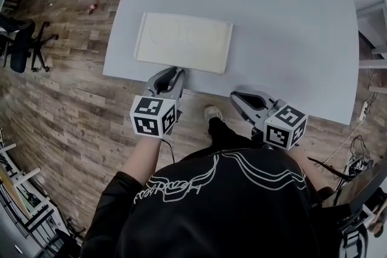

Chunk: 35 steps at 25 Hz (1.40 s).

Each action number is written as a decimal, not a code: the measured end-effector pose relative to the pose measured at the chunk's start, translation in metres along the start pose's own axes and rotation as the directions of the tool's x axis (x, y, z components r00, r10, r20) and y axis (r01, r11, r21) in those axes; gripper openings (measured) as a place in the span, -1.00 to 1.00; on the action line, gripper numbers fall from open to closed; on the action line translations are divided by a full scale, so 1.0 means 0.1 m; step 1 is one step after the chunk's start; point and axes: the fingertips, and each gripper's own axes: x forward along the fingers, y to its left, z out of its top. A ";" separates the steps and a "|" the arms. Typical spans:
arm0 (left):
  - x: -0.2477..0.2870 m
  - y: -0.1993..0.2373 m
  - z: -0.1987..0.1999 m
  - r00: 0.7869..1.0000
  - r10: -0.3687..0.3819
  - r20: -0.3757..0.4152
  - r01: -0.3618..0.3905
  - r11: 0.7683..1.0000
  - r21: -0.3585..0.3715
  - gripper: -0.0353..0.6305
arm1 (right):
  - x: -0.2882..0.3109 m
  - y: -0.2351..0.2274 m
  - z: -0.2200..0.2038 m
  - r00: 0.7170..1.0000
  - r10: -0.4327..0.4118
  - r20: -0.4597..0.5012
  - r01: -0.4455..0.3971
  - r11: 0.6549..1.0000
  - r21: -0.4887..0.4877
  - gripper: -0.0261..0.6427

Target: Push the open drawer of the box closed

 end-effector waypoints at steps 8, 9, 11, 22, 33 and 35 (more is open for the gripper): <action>-0.18 -0.13 -0.01 1.000 -0.019 0.018 0.020 0.999 -0.041 -0.53 | -0.16 0.21 -0.06 1.000 -0.004 0.016 0.005 1.000 -0.026 -0.89; -0.26 -0.19 -0.03 0.999 -0.025 0.021 0.025 0.999 -0.041 -0.53 | -0.19 0.26 -0.07 1.000 -0.004 0.020 0.005 1.000 -0.030 -0.89; -0.43 -0.31 -0.05 0.999 -0.038 0.028 0.039 0.998 -0.041 -0.53 | -0.26 0.39 -0.08 1.000 0.000 0.030 0.001 0.999 -0.044 -0.89; -1.83 -1.57 -0.27 0.966 -0.214 0.147 0.209 0.977 0.048 -0.60 | -0.76 1.56 -0.49 0.991 0.083 0.102 -0.062 0.979 -0.196 -0.89; -3.10 -2.57 -0.57 0.897 -0.396 0.194 0.367 0.915 0.168 -0.87 | -1.32 2.83 -0.79 0.963 0.212 0.168 -0.165 0.953 -0.254 -0.89; -3.18 -2.62 -0.60 0.890 -0.405 0.209 0.376 0.912 0.163 -0.87 | -1.36 2.95 -0.82 0.964 0.214 0.156 -0.167 0.948 -0.271 -0.90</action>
